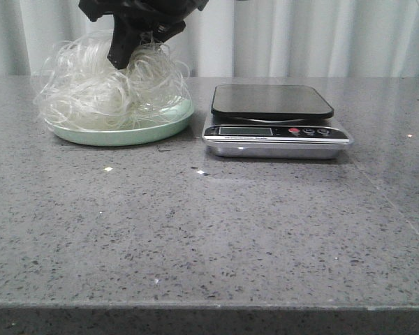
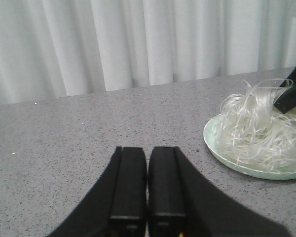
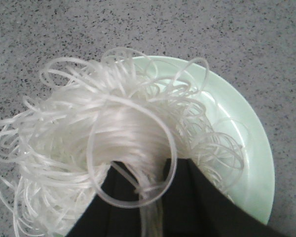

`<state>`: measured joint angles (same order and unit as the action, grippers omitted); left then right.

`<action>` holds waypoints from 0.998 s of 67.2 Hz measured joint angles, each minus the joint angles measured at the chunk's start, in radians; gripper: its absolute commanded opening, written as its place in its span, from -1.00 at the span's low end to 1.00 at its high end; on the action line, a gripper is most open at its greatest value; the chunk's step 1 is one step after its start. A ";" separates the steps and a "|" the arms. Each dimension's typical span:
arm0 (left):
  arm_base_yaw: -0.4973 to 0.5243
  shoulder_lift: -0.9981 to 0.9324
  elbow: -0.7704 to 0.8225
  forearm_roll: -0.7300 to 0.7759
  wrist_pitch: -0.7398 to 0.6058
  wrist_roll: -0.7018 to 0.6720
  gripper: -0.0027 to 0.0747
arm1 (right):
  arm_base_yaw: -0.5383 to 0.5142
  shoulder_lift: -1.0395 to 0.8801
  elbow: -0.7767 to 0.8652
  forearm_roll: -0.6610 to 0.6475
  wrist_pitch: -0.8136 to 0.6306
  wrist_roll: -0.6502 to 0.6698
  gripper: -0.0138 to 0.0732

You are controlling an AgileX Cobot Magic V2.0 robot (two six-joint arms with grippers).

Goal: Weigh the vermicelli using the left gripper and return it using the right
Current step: 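Carry the vermicelli to the green plate and lower it with the right gripper, then open the right gripper and raise it away from the plate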

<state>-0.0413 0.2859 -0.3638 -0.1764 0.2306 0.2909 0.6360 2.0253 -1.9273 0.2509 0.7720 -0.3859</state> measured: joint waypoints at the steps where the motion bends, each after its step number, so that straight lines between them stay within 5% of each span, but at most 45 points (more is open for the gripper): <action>1: 0.000 0.000 0.000 0.000 0.000 0.000 -0.58 | 0.000 0.000 0.000 0.000 0.000 0.000 -0.34; 36: 0.000 0.000 0.000 0.000 0.000 0.000 -0.58 | -0.002 0.013 0.000 -0.017 -0.002 0.000 -0.31; 56: 0.000 0.000 0.000 0.000 0.000 0.000 -0.58 | -0.002 0.013 0.000 -0.017 -0.002 0.000 0.55; 67: 0.000 0.000 0.000 0.000 0.000 0.000 -0.58 | -0.015 -0.015 0.000 -0.017 0.011 0.000 0.58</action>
<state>-0.0413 0.2859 -0.3638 -0.1764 0.2306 0.2909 0.6215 2.0101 -1.9273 0.2335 0.7828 -0.3859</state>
